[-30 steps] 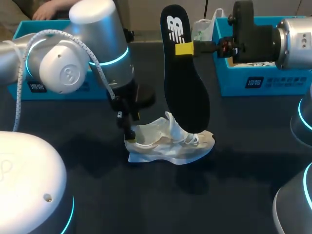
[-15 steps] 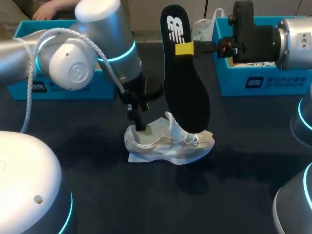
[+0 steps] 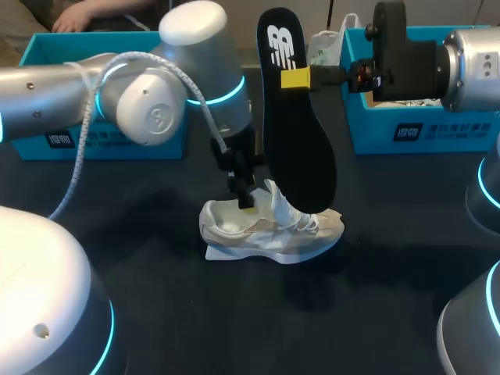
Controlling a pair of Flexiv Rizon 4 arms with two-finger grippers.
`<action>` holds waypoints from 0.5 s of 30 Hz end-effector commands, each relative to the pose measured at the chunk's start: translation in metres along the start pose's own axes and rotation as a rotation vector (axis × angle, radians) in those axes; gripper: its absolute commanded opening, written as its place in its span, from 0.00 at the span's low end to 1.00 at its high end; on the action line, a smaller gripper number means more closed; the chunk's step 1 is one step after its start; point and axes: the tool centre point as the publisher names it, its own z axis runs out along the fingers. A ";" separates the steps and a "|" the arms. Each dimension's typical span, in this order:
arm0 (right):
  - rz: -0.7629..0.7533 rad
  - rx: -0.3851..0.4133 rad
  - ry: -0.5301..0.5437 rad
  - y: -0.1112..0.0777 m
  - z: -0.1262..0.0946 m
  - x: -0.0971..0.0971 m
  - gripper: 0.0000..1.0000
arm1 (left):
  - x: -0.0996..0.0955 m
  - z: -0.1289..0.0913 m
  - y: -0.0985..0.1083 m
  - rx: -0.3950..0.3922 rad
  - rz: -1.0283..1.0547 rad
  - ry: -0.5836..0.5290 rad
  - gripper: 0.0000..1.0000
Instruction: Take the shoe out of the shoebox, open the shoe tongue, remove and reinsert the insole, then place the shoe into the shoebox
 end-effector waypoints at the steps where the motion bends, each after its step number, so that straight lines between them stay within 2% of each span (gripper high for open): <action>1: 0.001 0.001 -0.003 0.000 0.002 0.000 0.00 | -0.007 0.013 -0.011 -0.008 0.001 0.018 0.69; 6: 0.001 0.001 -0.003 0.000 0.002 0.000 0.00 | -0.005 0.021 -0.014 -0.017 0.007 0.035 0.66; 10: 0.001 0.001 -0.003 0.000 0.002 0.000 0.00 | -0.003 0.029 -0.015 -0.029 0.012 0.046 0.54; 12: 0.001 0.001 -0.003 0.000 0.002 0.000 0.00 | -0.001 0.033 -0.015 -0.035 0.016 0.047 0.53; 15: 0.001 0.001 -0.003 0.000 0.002 0.000 0.00 | 0.000 0.036 -0.014 -0.042 0.016 0.052 0.46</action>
